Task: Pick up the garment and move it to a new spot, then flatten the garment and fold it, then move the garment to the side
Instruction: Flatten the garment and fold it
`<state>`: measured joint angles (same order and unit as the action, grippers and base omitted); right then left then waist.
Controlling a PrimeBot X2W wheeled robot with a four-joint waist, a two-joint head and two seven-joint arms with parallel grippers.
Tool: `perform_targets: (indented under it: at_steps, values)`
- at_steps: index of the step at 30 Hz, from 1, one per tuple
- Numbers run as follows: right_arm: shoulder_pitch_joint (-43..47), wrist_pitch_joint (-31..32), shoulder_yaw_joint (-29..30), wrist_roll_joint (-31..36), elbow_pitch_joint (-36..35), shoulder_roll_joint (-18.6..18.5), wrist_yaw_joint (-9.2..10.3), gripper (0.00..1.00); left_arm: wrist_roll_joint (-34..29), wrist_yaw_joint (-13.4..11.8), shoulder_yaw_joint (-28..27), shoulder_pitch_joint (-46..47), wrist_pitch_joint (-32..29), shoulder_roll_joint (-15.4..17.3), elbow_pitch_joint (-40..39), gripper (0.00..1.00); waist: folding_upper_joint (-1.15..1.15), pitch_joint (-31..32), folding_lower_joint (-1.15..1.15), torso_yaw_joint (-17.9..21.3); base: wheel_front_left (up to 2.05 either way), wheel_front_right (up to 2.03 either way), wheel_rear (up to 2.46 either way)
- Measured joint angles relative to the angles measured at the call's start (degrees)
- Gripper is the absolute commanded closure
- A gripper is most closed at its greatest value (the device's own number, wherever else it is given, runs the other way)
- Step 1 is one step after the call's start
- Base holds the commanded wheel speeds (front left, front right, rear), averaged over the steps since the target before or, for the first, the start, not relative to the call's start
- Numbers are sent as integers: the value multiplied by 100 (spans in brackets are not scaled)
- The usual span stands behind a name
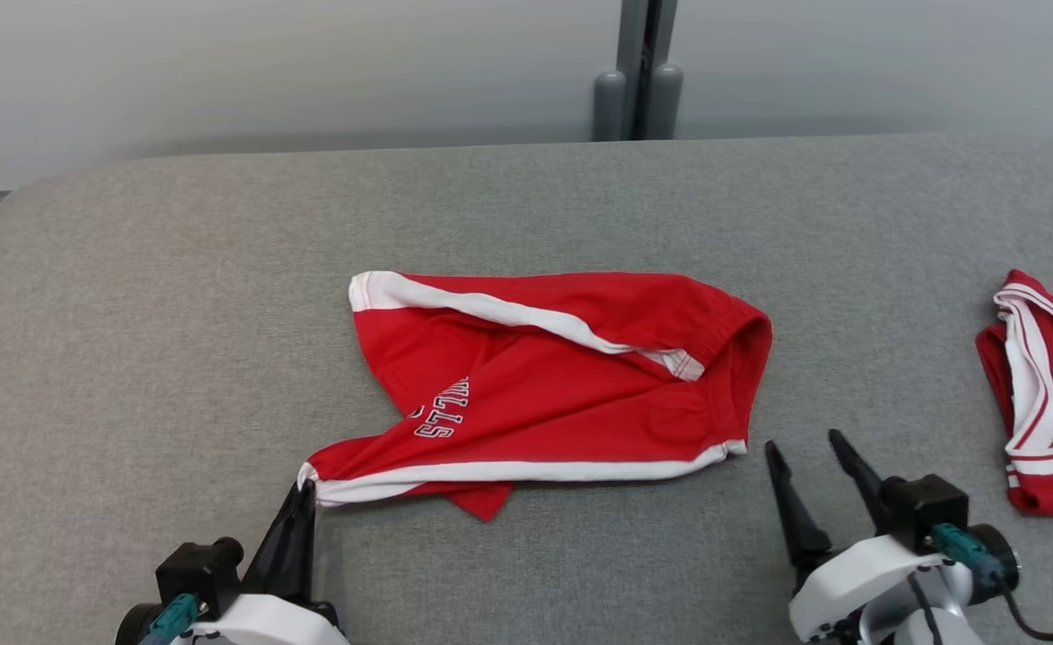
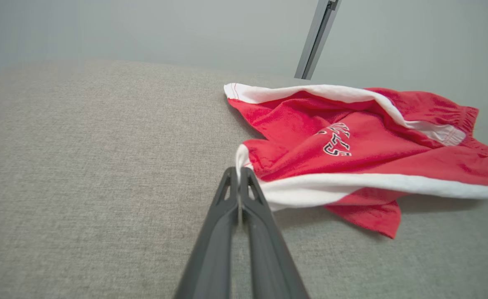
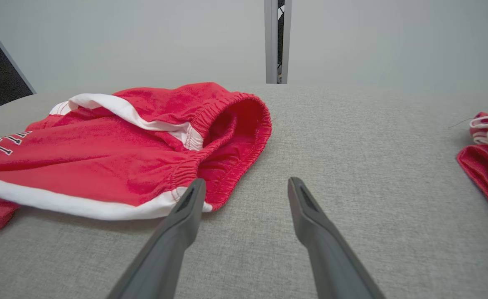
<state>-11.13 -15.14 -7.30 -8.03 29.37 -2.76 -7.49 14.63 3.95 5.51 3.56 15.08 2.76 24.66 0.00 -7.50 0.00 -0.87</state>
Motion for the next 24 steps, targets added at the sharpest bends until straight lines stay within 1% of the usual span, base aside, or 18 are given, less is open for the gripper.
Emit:
perform_targets:
  at_steps: [4, 9, 13, 14, 15, 16, 17, 20, 24]
  values:
    - [1, 0, -409, -87, 142, 2, 0, 0, 12, 11, -83, -34, 0, 3, 42, 100, 0, 36, 0, -125, 0, 0, 0]
    - [-86, 0, -757, -109, 390, 4, 0, 1, 86, 12, -24, -15, 0, 2, 54, 100, 0, -17, 0, -188, 0, 0, 0]
    - [-284, 0, -870, -88, 487, 0, 0, 16, 102, 12, 47, 64, 0, 1, 59, 100, 0, -102, 0, -218, 0, 0, 0]
    - [-329, 0, -891, -68, 506, 1, 0, 26, 102, 11, 54, 79, 0, 1, 62, 100, 0, -125, 0, -226, 0, 0, 0]
    - [-370, 0, -900, -59, 532, 3, -1, 51, 103, 10, 62, 104, 0, 2, 66, 100, 0, -147, 0, -233, 0, 0, 0]
    - [-401, 0, -916, -44, 583, 4, -1, 73, 104, 9, 68, 139, 0, 2, 73, 100, 0, -162, 0, -243, 0, 0, 0]
    - [-416, 0, -924, -45, 639, 5, -1, 100, 105, 9, 75, 160, 0, 1, 73, 100, 0, -173, 0, -253, 0, 0, 0]
    - [-427, 0, -937, -63, 719, 7, -1, 100, 114, 3, 69, 164, 0, 1, 88, 100, 0, -173, 0, -272, 0, 0, 0]
    - [-426, 0, -829, -224, 492, 5, -1, 100, 105, 13, 4, 165, 0, -1, -27, 100, 0, -91, 0, -264, 0, 0, 0]
